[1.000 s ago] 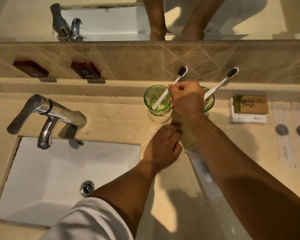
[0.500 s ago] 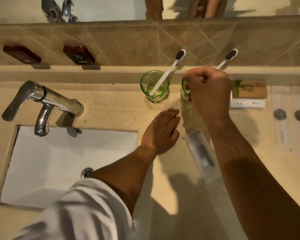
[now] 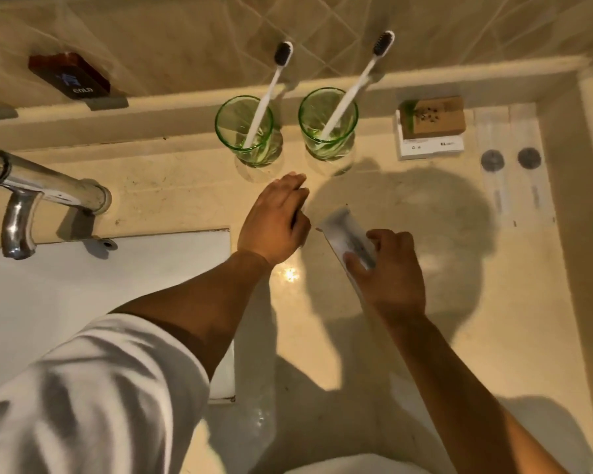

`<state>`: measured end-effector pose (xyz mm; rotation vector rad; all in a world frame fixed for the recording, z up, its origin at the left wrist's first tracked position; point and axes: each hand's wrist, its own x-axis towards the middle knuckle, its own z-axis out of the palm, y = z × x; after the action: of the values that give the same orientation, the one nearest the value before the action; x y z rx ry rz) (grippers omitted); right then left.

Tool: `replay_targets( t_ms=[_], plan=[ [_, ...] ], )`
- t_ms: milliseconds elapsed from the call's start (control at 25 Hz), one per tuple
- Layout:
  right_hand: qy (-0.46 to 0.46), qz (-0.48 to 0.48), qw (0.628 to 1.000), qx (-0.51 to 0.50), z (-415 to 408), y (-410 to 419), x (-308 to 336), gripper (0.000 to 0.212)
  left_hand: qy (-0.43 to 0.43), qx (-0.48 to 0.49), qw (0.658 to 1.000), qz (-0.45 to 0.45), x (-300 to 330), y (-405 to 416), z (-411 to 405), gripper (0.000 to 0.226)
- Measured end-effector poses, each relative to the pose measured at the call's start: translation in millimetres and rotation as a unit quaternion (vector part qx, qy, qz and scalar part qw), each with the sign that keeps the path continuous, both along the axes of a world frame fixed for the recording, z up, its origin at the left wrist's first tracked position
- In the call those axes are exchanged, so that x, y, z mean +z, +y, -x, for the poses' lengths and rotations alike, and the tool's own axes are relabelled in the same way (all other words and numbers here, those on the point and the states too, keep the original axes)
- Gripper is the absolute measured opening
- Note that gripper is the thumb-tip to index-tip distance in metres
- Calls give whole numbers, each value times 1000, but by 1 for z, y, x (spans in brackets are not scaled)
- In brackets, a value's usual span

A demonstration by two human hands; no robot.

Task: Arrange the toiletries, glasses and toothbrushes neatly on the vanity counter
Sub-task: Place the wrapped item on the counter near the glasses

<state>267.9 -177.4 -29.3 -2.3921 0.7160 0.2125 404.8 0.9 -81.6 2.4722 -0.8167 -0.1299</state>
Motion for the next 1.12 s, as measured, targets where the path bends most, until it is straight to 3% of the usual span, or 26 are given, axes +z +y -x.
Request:
replay_targets(
  t_ms=[360, 840, 1120],
  plan=[
    [-21, -31, 994, -98, -6, -11, -13, 46, -17, 27, 999, -2, -2, -4, 1, 37],
    [-86, 17, 990, -109, -103, -36, -24, 47, -20, 22, 1000, 0, -7, -1, -1, 39],
    [-151, 53, 982, -101, -84, -26, -31, 38, -19, 22, 1000, 5, -6, -1, 0, 39]
  ],
)
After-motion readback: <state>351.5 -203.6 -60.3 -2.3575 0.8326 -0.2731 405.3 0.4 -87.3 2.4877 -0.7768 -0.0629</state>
